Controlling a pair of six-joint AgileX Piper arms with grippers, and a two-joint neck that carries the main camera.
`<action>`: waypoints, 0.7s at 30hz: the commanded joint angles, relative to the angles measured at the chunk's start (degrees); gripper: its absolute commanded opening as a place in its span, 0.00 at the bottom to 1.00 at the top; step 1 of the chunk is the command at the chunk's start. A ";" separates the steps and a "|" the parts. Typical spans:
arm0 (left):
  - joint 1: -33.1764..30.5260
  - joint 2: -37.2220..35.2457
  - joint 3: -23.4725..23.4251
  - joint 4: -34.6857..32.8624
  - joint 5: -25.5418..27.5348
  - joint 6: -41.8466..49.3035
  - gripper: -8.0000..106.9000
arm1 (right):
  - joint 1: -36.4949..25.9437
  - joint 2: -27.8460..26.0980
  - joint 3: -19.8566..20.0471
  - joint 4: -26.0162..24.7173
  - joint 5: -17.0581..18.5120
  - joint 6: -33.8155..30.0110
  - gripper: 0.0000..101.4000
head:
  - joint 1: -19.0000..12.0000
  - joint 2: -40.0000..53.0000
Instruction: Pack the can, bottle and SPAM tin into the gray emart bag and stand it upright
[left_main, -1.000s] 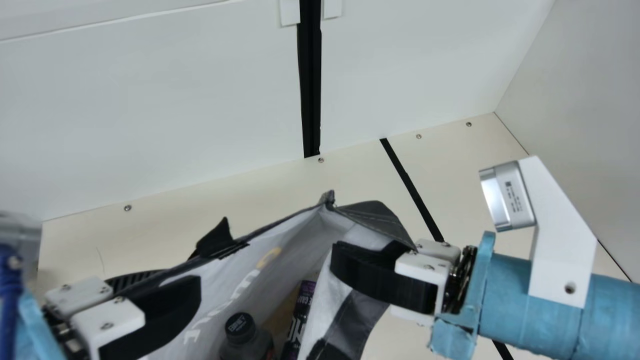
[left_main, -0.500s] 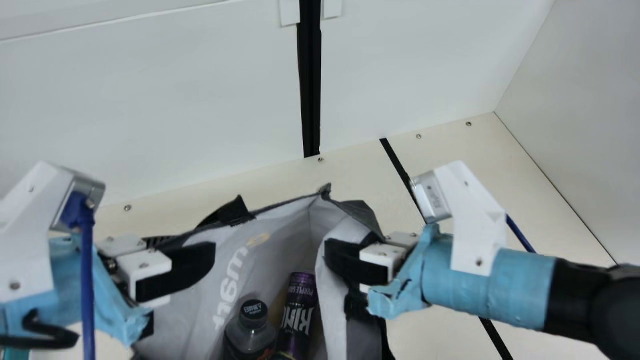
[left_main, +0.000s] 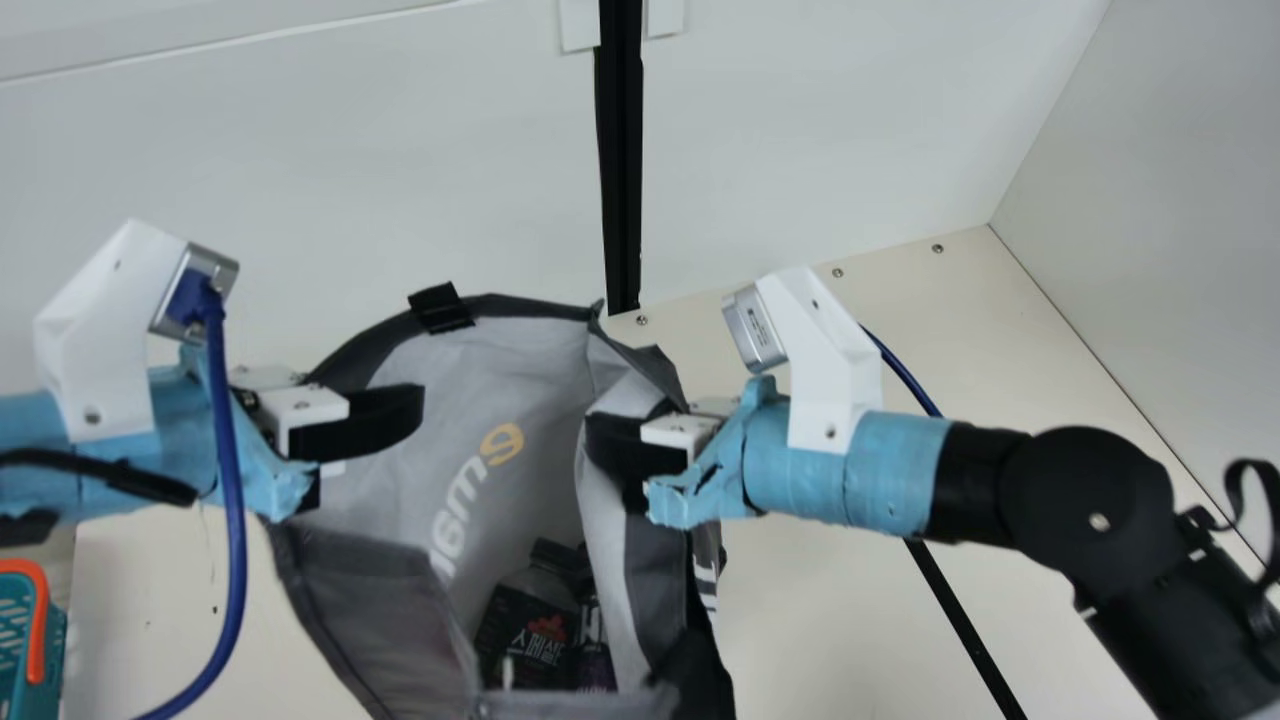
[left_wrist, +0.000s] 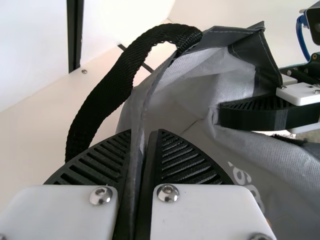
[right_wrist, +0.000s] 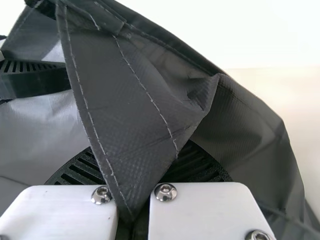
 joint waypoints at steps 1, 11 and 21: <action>0.14 1.96 -2.04 0.01 -0.06 0.30 0.00 | -0.17 1.97 -0.32 0.46 -0.06 -3.16 0.00 | -1.30 -0.05; 0.44 6.77 -7.46 0.86 -0.06 -0.87 0.00 | -1.68 6.67 -1.63 2.77 0.13 -9.51 0.00 | -1.30 -0.05; -0.48 6.66 -6.67 1.50 -2.31 -2.10 0.00 | -3.80 7.10 -1.24 4.28 1.97 -12.16 0.00 | -1.30 -0.05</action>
